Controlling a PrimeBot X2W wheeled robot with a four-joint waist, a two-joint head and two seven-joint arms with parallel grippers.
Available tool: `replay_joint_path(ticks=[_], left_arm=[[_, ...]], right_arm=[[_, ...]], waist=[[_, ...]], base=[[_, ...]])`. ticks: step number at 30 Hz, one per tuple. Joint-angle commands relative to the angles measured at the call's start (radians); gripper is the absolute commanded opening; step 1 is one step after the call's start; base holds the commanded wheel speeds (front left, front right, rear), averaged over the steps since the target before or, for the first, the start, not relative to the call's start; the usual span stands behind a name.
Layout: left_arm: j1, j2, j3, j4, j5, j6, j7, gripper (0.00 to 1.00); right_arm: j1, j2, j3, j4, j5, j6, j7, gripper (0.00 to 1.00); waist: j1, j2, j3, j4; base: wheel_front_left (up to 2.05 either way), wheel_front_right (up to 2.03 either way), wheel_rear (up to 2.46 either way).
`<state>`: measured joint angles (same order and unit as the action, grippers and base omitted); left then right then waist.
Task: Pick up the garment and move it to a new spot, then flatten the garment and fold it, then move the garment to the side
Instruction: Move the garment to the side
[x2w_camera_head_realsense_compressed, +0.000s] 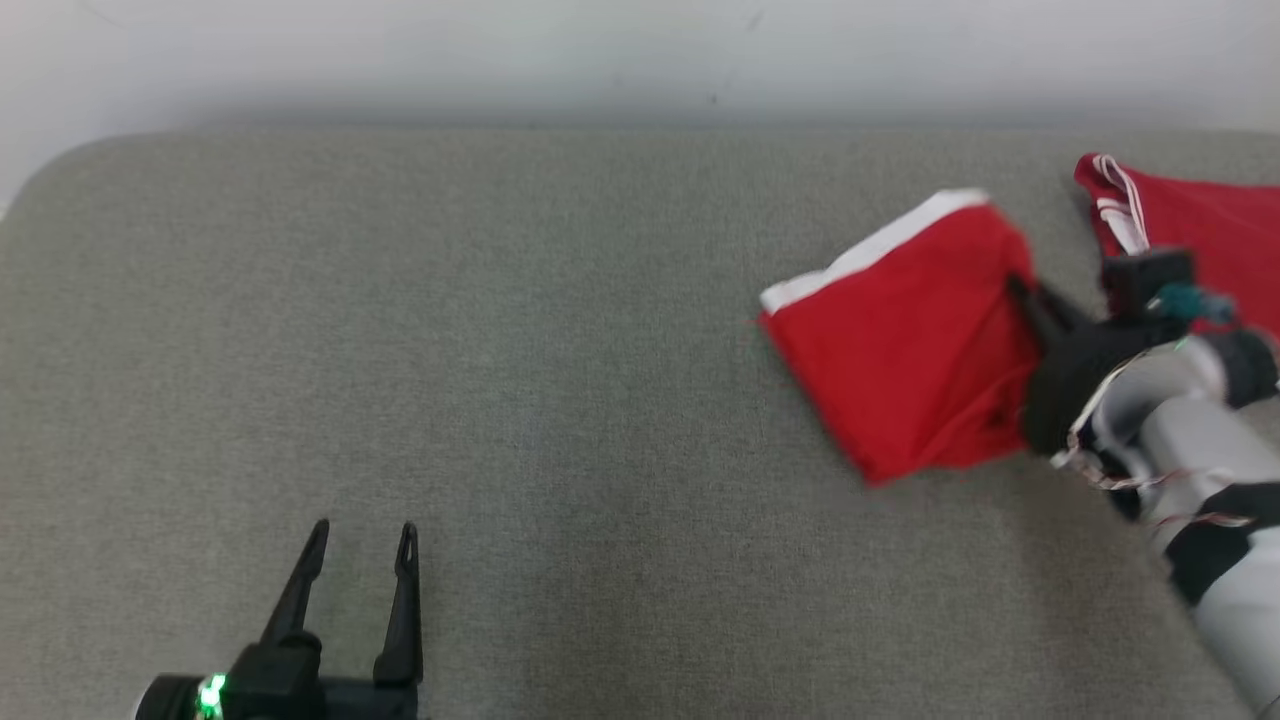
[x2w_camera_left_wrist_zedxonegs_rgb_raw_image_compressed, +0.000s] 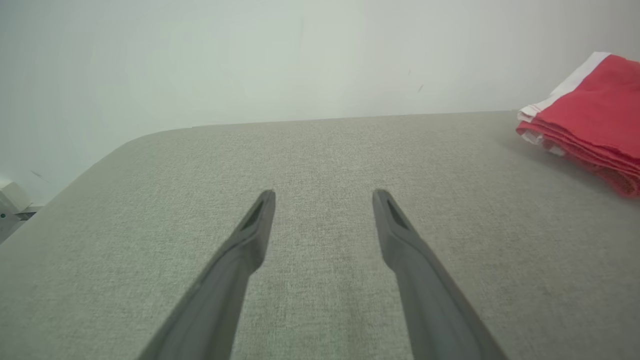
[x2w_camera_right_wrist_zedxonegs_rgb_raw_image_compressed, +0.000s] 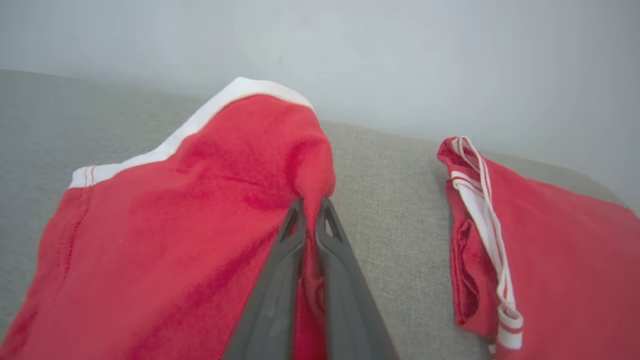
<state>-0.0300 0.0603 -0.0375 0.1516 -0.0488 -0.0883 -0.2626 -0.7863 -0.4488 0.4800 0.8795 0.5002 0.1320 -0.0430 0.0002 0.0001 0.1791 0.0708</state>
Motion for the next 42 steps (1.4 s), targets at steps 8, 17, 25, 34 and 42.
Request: replay_joint_path(ticks=[8, 17, 25, 34, 42], left_arm=[[-0.114, -0.005, -0.025, -0.088, 0.016, -0.002, -0.003, 1.0], [-0.161, 0.013, -0.02, -0.168, 0.036, 0.001, -0.003, 1.0], [-0.175, 0.035, -0.019, -0.278, 0.053, 0.011, -0.003, 1.0], [-0.193, 0.055, -0.036, -0.337, 0.068, 0.016, -0.003, 1.0], [-0.191, 0.075, -0.035, -0.368, 0.069, 0.026, -0.003, 1.0]], right_arm=[[-0.151, -0.207, 0.01, -0.07, 0.05, -0.002, 0.024, 0.0], [-0.227, -0.367, 0.012, -0.106, 0.079, -0.002, 0.045, 0.0], [-0.307, -0.494, 0.031, -0.095, 0.053, -0.003, 0.072, 0.0], [-0.377, -0.564, 0.061, -0.048, -0.004, -0.003, 0.042, 0.0], [-0.455, -0.557, 0.082, 0.012, -0.056, -0.003, 0.033, 0.0]], waist=[[-0.0002, -0.0001, 0.223, -0.057], [-0.0002, -0.0001, 0.319, -0.104], [-0.0002, -0.0001, 0.429, -0.137], [-0.0002, -0.0001, 0.493, -0.153], [-0.0002, -0.0001, 0.512, -0.154]], base=[[0.0, 0.0, 0.0], [0.0, 0.0, 0.0], [0.0, 0.0, 0.0], [0.0, 0.0, 0.0], [0.0, 0.0, 0.0]])
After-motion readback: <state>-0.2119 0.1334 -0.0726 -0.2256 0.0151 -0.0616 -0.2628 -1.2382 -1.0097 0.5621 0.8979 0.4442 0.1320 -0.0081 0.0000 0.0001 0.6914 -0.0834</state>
